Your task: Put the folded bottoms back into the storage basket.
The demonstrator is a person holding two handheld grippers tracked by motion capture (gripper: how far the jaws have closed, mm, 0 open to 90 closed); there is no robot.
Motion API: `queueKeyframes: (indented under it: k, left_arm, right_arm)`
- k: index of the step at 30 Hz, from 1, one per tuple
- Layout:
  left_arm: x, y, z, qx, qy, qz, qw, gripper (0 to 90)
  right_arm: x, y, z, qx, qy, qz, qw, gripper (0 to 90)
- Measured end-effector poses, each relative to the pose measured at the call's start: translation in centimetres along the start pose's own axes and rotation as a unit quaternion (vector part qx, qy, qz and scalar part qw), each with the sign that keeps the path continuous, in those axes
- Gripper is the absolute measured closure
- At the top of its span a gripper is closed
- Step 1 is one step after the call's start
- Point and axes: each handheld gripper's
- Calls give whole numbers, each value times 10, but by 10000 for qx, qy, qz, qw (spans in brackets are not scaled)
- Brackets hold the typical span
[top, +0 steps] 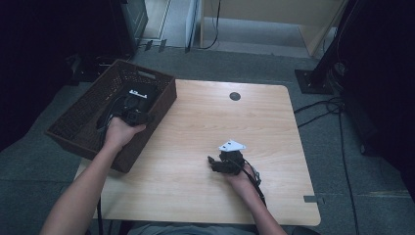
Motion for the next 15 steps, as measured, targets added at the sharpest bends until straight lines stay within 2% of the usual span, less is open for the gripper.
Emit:
queueKeyframes:
  k: [1, 3, 7, 9, 10, 11, 15]
  left_arm:
    - [-2, -6, -1, -96, 26, -65, 9999, 790]
    - [-4, -15, -5, -161, 51, -79, 9998, 790]
    - [-2, -21, -11, -265, 103, -144, 9995, 789]
    - [1, -27, -19, -433, 195, -257, 9985, 788]
    - [1, -27, -19, -433, 195, -257, 9985, 788]
    - [4, -30, -24, -556, 267, -318, 9976, 787]
    - [8, -34, -31, -663, 334, -424, 9963, 785]
  right_arm:
    - [0, 0, 0, 1, -1, 0, 10000, 304]
    - [0, 0, 0, 3, 0, 0, 10000, 304]
    - [0, 0, 0, 0, 0, 0, 10000, 304]
    - [0, 0, 0, 4, 0, 0, 10000, 304]
    - [0, 0, 0, 4, 0, 0, 10000, 304]
    - [0, 0, 0, 4, 2, -1, 10000, 306]
    - [0, 0, 0, -1, -1, -7, 10000, 309]
Point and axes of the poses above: each handheld gripper's, and its own axes: x roughly forward along the jaws, z roughly out of its underside, y roughly to its right, and after that the axes turned 15 degrees about z, right-handed
